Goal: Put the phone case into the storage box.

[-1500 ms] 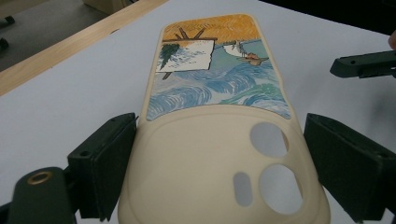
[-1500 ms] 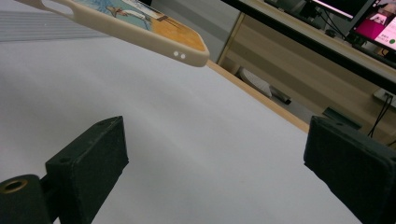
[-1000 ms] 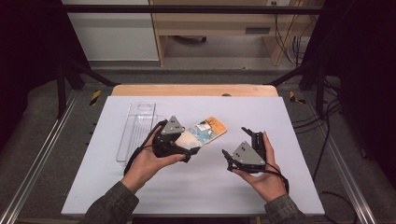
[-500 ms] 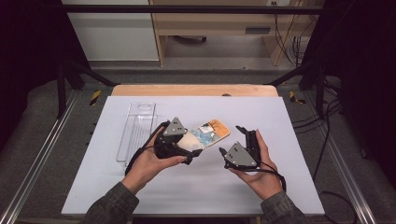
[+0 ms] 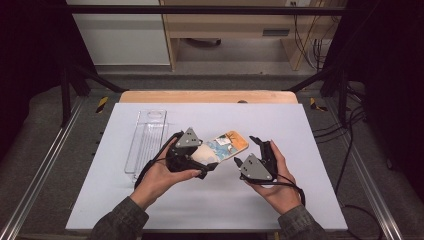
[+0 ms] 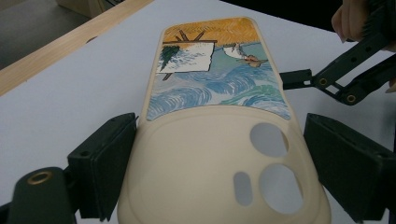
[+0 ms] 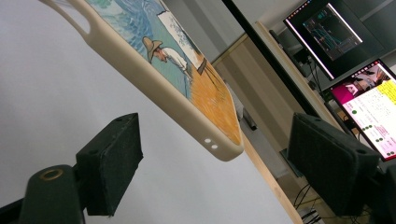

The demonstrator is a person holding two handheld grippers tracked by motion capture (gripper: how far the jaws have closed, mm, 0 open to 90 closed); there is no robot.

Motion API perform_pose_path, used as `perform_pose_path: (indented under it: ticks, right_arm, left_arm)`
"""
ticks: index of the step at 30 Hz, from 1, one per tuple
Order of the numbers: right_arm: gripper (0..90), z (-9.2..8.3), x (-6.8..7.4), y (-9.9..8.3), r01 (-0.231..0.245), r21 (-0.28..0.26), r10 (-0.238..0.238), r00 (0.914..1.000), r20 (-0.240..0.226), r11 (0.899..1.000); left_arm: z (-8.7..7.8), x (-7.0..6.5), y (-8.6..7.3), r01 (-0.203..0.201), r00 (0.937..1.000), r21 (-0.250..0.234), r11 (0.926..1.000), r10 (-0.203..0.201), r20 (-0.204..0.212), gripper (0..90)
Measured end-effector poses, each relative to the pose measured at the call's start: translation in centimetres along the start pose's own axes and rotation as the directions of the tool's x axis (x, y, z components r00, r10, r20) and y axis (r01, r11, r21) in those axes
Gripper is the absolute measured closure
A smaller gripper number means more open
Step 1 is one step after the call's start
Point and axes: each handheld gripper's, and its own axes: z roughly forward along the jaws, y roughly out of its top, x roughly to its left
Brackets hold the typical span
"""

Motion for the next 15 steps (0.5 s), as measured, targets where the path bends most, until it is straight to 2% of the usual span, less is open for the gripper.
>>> perform_pose_path:
  ticks: [15]
  right_arm:
    - [26.2,0.74,0.87,0.26,0.061,-0.001,-0.061,0.9979,-0.018,0.998]
  left_arm:
    - [0.15,-0.62,-0.11,-0.007,0.9994,0.013,0.9999,0.007,0.034,11.4]
